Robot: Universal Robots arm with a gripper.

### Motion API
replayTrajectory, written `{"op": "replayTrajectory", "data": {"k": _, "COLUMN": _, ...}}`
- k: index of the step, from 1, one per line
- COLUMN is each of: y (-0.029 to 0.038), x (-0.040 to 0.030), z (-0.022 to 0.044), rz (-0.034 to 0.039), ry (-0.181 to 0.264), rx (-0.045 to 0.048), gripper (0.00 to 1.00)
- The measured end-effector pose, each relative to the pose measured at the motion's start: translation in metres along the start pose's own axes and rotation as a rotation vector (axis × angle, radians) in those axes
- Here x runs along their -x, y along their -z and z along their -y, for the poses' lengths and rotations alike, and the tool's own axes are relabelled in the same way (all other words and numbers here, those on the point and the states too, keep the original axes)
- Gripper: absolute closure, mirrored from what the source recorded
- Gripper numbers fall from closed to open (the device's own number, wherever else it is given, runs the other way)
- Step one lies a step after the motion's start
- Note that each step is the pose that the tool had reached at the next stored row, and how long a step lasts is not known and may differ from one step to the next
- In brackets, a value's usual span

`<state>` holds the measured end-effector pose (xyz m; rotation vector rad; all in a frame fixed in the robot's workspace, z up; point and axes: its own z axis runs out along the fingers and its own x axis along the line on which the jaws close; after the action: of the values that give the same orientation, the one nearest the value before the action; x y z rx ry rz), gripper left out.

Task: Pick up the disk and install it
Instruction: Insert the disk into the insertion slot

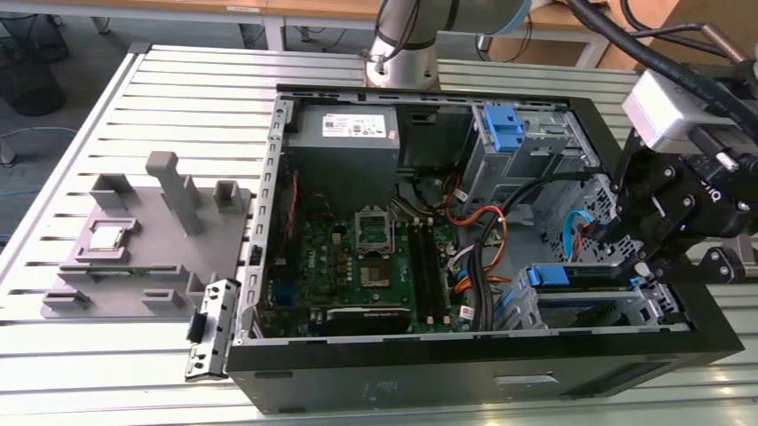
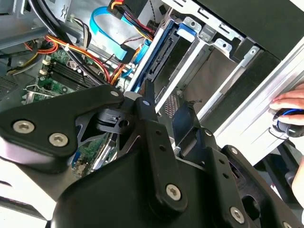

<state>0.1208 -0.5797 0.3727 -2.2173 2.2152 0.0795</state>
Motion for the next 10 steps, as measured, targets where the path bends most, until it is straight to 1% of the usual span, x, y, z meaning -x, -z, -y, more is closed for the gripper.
{"op": "replayTrajectory", "data": {"k": 4, "y": -0.0045, "x": 0.0005, "z": -0.0028, "rz": -0.0002, "ry": 0.007, "rx": -0.0088, "gripper": 0.58}}
{"op": "replayTrajectory", "data": {"k": 8, "y": -0.0076, "x": 0.0034, "z": -0.0061, "rz": -0.0003, "ry": 0.007, "rx": -0.0126, "gripper": 0.58}}
{"op": "replayTrajectory", "data": {"k": 10, "y": -0.0105, "x": 0.0048, "z": -0.0069, "rz": -0.0002, "ry": 0.007, "rx": -0.0145, "gripper": 0.58}}
